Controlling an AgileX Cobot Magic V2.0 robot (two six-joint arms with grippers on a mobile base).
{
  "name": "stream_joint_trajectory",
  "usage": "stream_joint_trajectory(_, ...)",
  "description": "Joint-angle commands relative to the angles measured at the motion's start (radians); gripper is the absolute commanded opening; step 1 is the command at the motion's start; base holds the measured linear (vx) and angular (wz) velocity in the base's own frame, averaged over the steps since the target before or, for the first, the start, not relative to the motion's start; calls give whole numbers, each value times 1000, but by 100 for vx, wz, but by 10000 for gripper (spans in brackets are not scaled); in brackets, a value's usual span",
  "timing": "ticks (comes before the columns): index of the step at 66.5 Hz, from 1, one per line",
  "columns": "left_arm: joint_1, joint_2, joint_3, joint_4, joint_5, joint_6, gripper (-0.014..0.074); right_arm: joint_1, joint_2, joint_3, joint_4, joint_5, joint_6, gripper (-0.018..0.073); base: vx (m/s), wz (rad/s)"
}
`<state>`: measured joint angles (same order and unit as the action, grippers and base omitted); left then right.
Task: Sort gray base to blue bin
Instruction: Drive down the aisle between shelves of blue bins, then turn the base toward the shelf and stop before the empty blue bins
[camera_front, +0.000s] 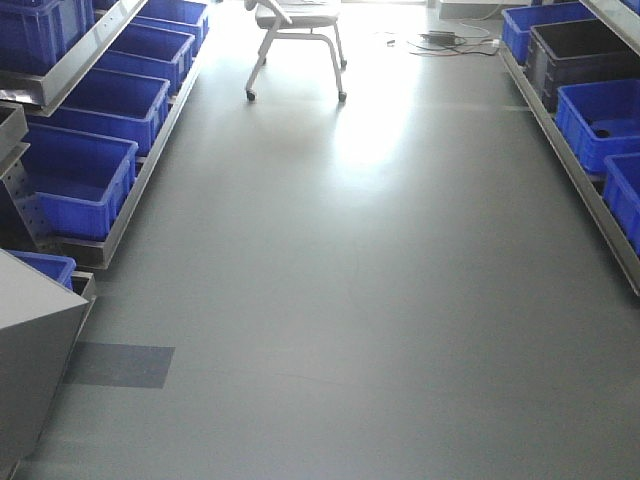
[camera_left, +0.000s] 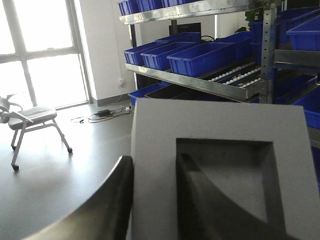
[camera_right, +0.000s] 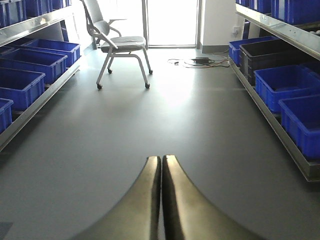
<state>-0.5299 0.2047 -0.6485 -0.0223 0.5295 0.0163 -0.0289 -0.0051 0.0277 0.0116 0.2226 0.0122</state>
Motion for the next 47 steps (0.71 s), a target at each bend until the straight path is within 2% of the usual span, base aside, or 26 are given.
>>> stream_joint_trajectory(1, -4, 11, -27, -6, -113, -6, 20, -3, 18, 2, -5, -73, -12, -5, 30, 16)
stream_joint_trajectory(28, -4, 11, -27, -6, -113, -6, 20, -3, 18, 2, -5, -73, -12, -5, 26, 24)
stream_joint_trajectory(47, -4, 11, -27, -6, -113, -6, 20, -3, 18, 2, -5, -73, -12, -5, 19, 55)
